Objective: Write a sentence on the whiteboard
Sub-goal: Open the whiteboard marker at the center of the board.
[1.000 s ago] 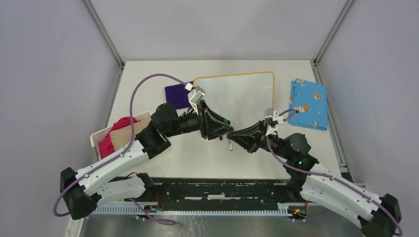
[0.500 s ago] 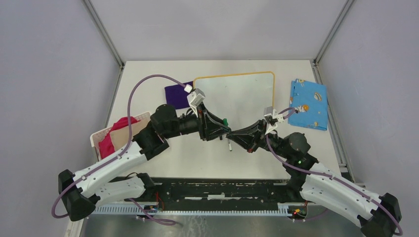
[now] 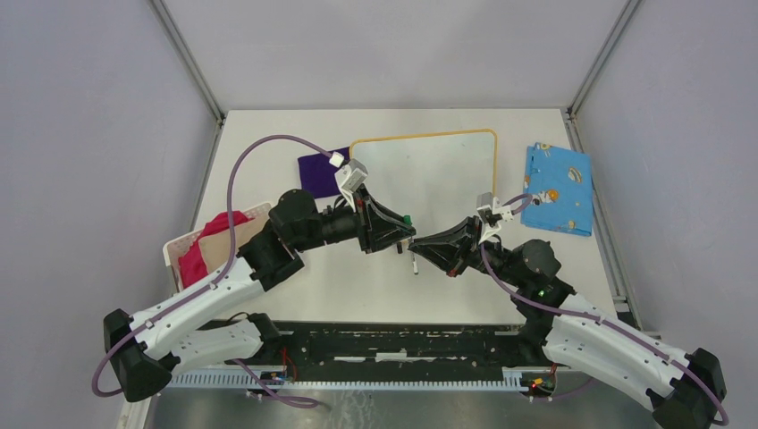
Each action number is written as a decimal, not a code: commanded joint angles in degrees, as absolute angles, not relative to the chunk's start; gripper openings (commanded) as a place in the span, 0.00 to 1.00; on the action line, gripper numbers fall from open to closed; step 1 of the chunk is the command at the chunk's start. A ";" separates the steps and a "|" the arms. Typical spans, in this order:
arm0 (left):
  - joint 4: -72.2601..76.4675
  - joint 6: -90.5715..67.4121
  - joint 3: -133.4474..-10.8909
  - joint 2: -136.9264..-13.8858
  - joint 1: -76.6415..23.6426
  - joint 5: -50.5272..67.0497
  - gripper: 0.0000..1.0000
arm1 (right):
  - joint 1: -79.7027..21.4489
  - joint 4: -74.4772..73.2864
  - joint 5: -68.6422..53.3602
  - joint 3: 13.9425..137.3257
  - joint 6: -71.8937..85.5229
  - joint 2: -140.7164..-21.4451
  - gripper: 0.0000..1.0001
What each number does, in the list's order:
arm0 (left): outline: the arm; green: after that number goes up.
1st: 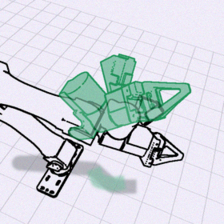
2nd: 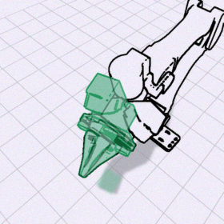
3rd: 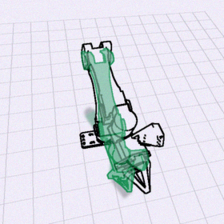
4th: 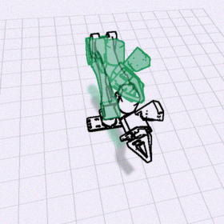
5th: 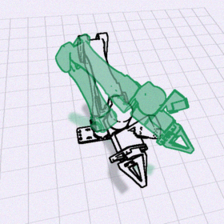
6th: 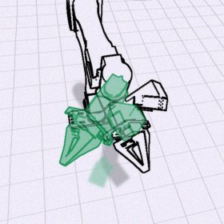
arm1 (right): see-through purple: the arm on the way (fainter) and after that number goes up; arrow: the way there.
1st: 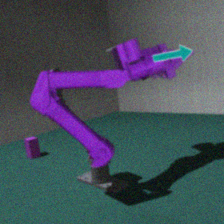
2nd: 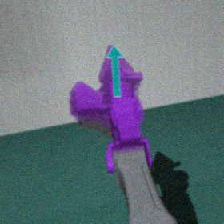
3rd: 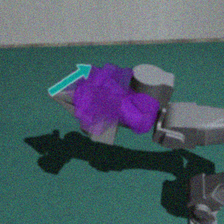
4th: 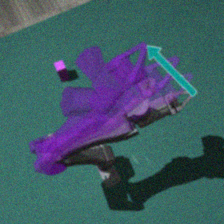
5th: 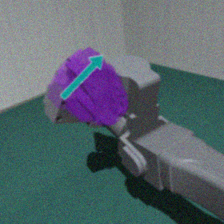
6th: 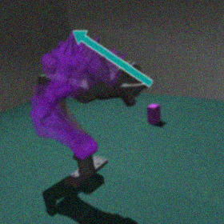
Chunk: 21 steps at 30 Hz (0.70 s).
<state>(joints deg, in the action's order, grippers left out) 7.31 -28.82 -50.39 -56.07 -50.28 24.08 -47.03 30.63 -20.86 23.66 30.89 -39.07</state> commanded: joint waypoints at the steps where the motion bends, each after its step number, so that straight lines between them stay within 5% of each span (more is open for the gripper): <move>1: 9.58 -26.54 -51.50 -55.11 -50.62 24.77 0.35 | -47.16 33.44 -21.48 25.49 31.79 -39.11 0.00; 10: 9.74 -27.02 -51.26 -56.03 -50.62 26.70 0.02 | -47.17 32.62 -21.93 25.18 31.51 -38.44 0.03; 15: 12.07 -28.66 -49.76 -54.14 -50.62 26.32 0.02 | -47.16 32.85 -23.44 24.19 31.34 -37.91 0.43; 21: 15.95 -32.61 -48.62 -53.02 -50.63 29.00 0.02 | -47.18 41.97 -27.51 23.16 36.13 -39.78 0.64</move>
<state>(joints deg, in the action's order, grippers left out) 9.91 -29.45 -48.77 -54.65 -50.39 25.69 -47.13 32.62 -24.01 23.27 32.80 -38.85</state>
